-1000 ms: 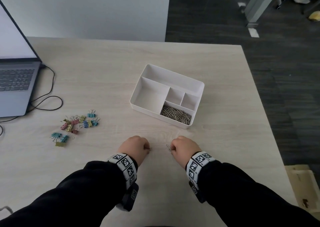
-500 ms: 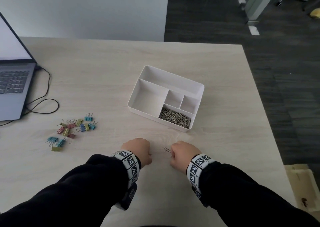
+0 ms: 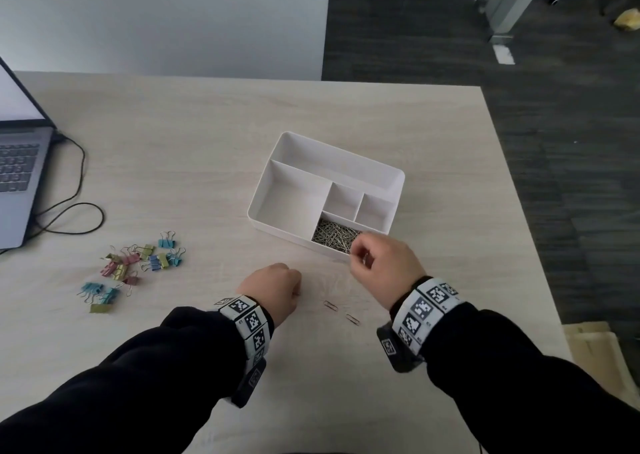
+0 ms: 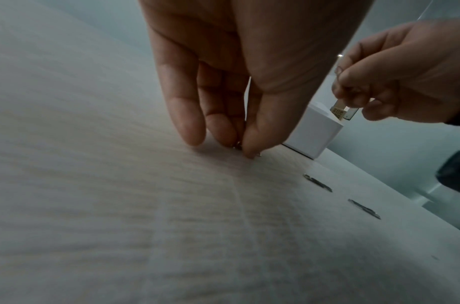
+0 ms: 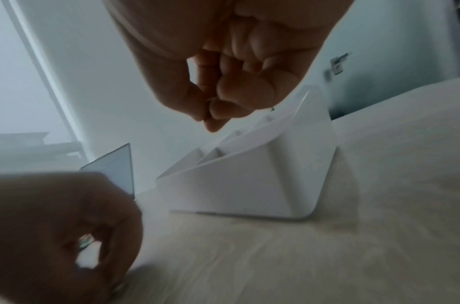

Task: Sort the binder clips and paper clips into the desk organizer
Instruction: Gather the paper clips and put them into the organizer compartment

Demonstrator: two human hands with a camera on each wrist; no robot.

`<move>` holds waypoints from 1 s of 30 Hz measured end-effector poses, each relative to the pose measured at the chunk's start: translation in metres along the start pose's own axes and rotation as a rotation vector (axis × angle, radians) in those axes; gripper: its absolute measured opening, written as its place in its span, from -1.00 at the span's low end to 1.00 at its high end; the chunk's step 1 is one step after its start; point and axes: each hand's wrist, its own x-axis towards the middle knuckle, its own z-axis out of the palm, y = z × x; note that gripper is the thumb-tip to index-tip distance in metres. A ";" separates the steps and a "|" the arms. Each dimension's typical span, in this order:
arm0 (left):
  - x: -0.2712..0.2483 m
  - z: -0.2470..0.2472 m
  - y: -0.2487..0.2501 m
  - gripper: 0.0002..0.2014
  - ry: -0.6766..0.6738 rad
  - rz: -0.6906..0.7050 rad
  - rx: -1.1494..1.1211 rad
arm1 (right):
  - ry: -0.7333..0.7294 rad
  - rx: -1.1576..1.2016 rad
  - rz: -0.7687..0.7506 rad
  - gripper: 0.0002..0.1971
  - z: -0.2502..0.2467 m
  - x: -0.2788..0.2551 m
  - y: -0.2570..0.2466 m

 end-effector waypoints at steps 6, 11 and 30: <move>0.001 -0.002 -0.001 -0.86 0.010 -0.066 -0.021 | 0.060 -0.026 0.004 -0.96 -0.002 0.017 0.014; 0.003 -0.001 -0.005 -0.88 0.010 -0.184 -0.142 | -0.176 -0.108 -0.087 -0.91 0.017 -0.011 0.011; -0.010 0.004 -0.016 -0.92 0.063 -0.210 -0.170 | -0.527 -0.249 0.135 -0.94 0.050 -0.045 0.012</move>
